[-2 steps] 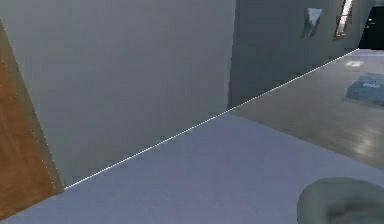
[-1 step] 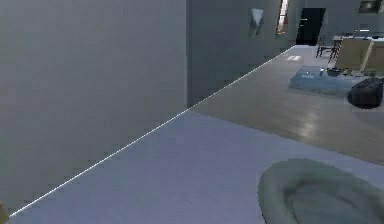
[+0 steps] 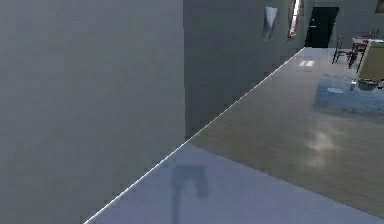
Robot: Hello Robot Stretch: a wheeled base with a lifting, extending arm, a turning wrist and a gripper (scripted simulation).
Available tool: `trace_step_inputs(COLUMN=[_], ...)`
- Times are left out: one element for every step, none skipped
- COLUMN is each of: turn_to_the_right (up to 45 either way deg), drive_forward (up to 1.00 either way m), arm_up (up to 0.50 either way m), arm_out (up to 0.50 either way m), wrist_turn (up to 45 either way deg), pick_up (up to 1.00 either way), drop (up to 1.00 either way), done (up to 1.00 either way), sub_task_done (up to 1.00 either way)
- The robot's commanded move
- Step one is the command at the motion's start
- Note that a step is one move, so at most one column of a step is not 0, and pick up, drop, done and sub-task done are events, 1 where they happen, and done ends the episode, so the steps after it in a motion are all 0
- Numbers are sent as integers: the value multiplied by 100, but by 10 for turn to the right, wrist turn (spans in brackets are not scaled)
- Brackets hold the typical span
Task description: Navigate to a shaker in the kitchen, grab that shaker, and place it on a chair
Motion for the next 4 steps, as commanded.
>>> trace_step_inputs(turn_to_the_right=[0,270,0,30], drive_forward=[45,0,100,0], arm_up=[0,0,0,0], arm_out=[0,0,0,0], wrist_turn=[0,0,0,0], pick_up=[0,0,0,0], drop=[0,0,0,0], done=[0,0,0,0], sub_task_done=[0,0,0,0])
